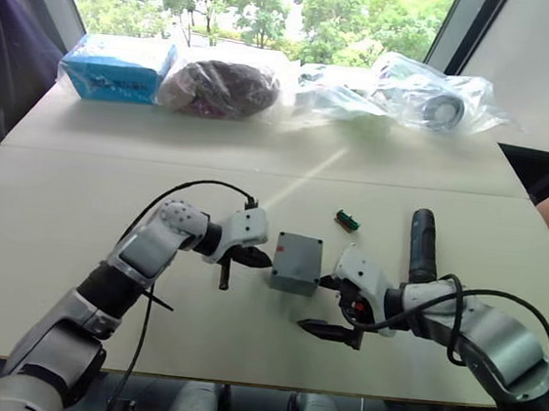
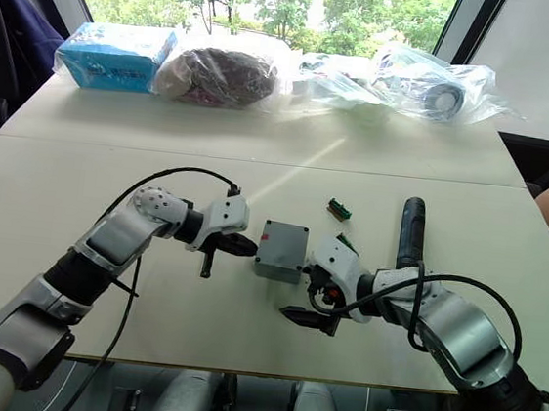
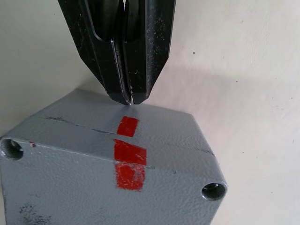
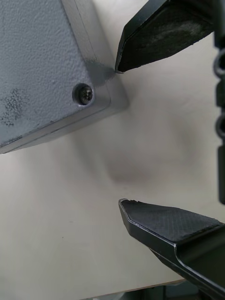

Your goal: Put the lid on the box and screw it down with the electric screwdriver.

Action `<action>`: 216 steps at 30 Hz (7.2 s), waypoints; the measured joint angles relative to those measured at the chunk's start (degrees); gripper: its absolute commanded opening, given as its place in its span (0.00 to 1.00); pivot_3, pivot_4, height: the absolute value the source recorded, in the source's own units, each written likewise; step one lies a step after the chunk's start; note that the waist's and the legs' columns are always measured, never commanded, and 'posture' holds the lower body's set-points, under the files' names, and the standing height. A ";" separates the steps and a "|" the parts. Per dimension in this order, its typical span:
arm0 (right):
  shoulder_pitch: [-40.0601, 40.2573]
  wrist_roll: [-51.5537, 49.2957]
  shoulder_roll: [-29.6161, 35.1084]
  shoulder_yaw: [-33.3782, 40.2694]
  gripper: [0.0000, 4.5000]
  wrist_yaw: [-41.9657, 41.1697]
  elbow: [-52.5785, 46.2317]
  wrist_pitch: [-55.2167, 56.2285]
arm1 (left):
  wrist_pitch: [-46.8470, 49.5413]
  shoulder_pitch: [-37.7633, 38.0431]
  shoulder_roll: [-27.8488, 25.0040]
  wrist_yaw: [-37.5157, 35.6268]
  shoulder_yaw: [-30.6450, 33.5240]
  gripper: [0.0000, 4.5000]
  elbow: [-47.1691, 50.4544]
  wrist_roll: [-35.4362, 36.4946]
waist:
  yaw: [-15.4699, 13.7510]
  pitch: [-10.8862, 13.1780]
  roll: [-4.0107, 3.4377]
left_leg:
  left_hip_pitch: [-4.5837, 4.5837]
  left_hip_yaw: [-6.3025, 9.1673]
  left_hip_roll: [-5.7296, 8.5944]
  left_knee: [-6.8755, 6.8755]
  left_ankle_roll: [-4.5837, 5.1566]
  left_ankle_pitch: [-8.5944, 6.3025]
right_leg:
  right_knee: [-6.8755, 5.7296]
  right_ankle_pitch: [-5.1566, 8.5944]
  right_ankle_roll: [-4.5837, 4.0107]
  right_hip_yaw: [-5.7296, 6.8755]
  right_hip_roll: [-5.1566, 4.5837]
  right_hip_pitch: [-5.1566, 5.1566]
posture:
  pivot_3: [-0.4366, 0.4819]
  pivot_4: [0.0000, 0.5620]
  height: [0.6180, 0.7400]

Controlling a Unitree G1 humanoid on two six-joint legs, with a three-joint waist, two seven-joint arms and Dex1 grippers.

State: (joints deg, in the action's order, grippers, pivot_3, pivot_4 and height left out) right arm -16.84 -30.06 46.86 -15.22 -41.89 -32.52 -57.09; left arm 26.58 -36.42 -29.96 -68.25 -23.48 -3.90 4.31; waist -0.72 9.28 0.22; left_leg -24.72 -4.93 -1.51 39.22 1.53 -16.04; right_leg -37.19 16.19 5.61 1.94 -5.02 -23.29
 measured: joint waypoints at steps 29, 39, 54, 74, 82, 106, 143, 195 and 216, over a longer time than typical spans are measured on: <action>3.19 7.53 -8.76 16.45 0.39 5.90 19.93 17.57 | 10.22 -4.06 -0.60 -1.52 9.35 0.00 6.57 13.82 | -0.04 -0.03 0.04 | 0.06 -0.02 -0.01 -0.02 -0.31 0.18 | -0.03 0.00 0.01 -0.04 0.06 0.04 | 0.48 0.27 1.00; 2.45 8.62 -9.96 16.07 0.28 6.06 21.54 17.74 | 10.20 -3.75 -0.57 -0.78 8.70 0.00 6.59 13.81 | 0.02 -0.03 0.04 | 0.07 -0.02 -0.02 -0.02 -0.31 0.18 | -0.03 0.00 0.01 -0.04 0.07 0.04 | 0.48 0.27 1.00; 2.05 8.68 -11.57 16.53 0.02 5.65 21.73 18.25 | 10.21 -3.70 -0.59 -0.33 8.53 0.00 6.58 13.86 | 0.01 -0.03 0.04 | 0.07 -0.02 -0.01 -0.02 -0.31 0.18 | -0.03 0.00 0.01 -0.04 0.07 0.04 | 0.48 0.27 1.00; -1.61 -0.09 -11.06 17.58 0.02 4.29 7.34 9.72 | 10.11 -3.66 -2.08 -0.49 8.71 0.00 4.48 13.98 | -0.02 -0.03 0.05 | 0.08 -0.02 -0.01 -0.02 -0.20 0.12 | -0.04 0.00 0.01 -0.03 0.05 0.06 | 0.48 0.27 1.00; -1.07 -0.60 -11.06 15.93 0.02 4.14 7.34 9.50 | 10.11 -2.26 -2.16 -0.40 8.68 0.00 4.49 13.96 | -0.02 -0.03 0.05 | 0.08 -0.02 -0.01 -0.02 -0.19 0.11 | -0.04 0.00 0.01 -0.03 0.05 0.05 | 0.48 0.27 1.00; -0.30 2.46 -10.98 13.38 0.02 3.35 9.11 13.35 | 10.03 -2.26 -2.21 -0.32 8.67 0.00 4.49 13.85 | 0.02 -0.03 0.05 | 0.09 -0.02 -0.01 -0.02 -0.20 0.12 | -0.04 0.00 0.01 -0.03 0.06 0.05 | 0.48 0.27 1.00; -3.58 -5.34 -11.55 24.11 0.95 9.56 9.29 -2.36 | 11.28 -4.16 1.08 0.26 10.85 0.00 5.70 17.83 | -0.03 -0.02 0.05 | 0.08 -0.02 -0.01 -0.01 -0.25 0.15 | -0.05 0.00 0.00 -0.04 0.01 0.06 | 0.48 0.27 1.00; -45.53 6.13 3.34 -4.62 0.39 -0.36 74.58 -23.91 | 7.64 0.67 2.07 7.34 6.21 0.00 14.34 17.65 | 1.46 -0.04 0.04 | 0.19 -0.40 0.07 -0.03 -0.02 0.01 | -0.04 -0.14 0.09 -0.30 -0.13 -0.03 | 0.48 0.27 1.00; -11.92 -11.88 -28.17 29.29 0.39 16.37 9.00 8.30 | 7.87 -2.60 2.28 3.57 4.86 0.00 4.48 14.92 | -0.04 0.07 -0.14 | -0.36 -0.21 -0.07 0.00 -0.55 0.32 | 0.00 -0.14 0.12 -0.14 0.11 -0.39 | 0.48 0.27 1.00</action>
State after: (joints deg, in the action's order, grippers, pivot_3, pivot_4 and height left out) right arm -28.76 -41.94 18.69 14.07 -25.52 -23.52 -48.79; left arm 34.45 -39.01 -27.67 -64.69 -18.62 0.58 19.23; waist -0.76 9.35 0.08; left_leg -25.08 -5.13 -1.58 39.22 0.99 -15.72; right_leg -37.19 16.05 5.73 1.80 -4.91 -23.68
